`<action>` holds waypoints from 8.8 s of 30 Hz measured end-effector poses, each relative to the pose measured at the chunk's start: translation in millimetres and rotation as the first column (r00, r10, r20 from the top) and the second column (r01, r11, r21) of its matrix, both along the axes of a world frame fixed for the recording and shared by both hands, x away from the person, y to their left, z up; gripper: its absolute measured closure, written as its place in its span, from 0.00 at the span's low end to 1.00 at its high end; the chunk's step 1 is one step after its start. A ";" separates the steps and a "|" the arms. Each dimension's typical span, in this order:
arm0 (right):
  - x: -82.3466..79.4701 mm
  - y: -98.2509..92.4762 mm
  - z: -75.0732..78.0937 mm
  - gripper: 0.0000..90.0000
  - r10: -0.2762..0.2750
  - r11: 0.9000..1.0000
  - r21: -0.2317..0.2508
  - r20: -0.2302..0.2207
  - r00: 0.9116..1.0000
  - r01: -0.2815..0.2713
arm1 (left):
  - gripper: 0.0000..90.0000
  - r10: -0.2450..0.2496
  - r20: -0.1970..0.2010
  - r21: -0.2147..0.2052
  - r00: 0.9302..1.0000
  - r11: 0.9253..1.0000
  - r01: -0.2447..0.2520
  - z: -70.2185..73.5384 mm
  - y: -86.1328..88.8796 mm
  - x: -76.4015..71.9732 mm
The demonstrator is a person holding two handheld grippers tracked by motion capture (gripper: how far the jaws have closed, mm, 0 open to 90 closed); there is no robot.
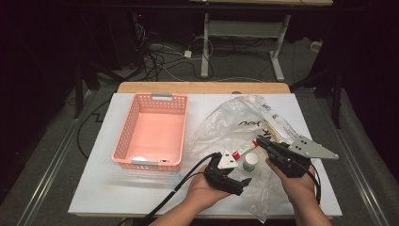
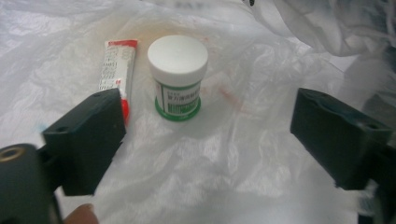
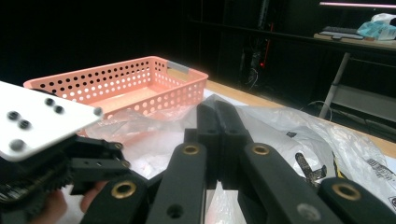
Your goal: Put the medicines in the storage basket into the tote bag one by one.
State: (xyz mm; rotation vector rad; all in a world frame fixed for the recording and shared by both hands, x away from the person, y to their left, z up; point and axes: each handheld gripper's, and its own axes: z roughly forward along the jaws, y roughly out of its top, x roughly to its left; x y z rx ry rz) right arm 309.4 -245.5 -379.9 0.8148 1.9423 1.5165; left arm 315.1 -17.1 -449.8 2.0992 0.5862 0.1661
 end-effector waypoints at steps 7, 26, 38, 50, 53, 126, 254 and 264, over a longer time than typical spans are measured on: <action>-0.3 0.1 0.2 1.00 -0.003 1.000 0.000 0.000 1.000 0.003 | 0.00 -0.018 0.009 0.012 1.000 1.000 0.018 3.6 13.6 -9.7; -0.6 -2.2 0.1 1.00 -0.005 1.000 0.003 0.001 1.000 0.005 | 0.00 0.087 0.043 -0.057 0.995 0.995 -0.084 39.8 85.2 -22.9; 0.2 0.3 -1.3 1.00 0.000 1.000 -0.005 -0.006 1.000 0.000 | 0.04 0.299 0.056 -0.070 0.952 0.953 -0.295 43.8 166.5 -7.9; 0.1 -0.9 -1.3 1.00 -0.004 1.000 -0.001 -0.007 1.000 0.004 | 0.16 0.407 0.044 -0.071 0.912 0.912 -0.404 34.8 204.8 0.3; 0.2 -1.0 -1.3 1.00 -0.005 1.000 -0.001 -0.008 1.000 0.005 | 0.23 0.413 0.033 -0.057 0.910 0.910 -0.411 31.0 208.5 1.4; -1.1 3.3 -3.2 1.00 0.007 1.000 -0.015 -0.015 1.000 -0.007 | 0.98 0.343 -0.496 0.513 0.798 0.857 -0.049 40.9 167.4 84.4; -1.2 8.0 -6.8 1.00 0.014 0.999 -0.034 -0.024 1.000 -0.015 | 0.65 0.366 -0.049 0.047 0.929 0.930 -0.364 43.0 187.8 25.4; -1.8 6.8 -5.6 1.00 0.014 1.000 -0.027 -0.022 1.000 -0.015 | 0.65 0.317 -0.031 0.006 0.948 0.948 -0.317 56.3 172.5 10.7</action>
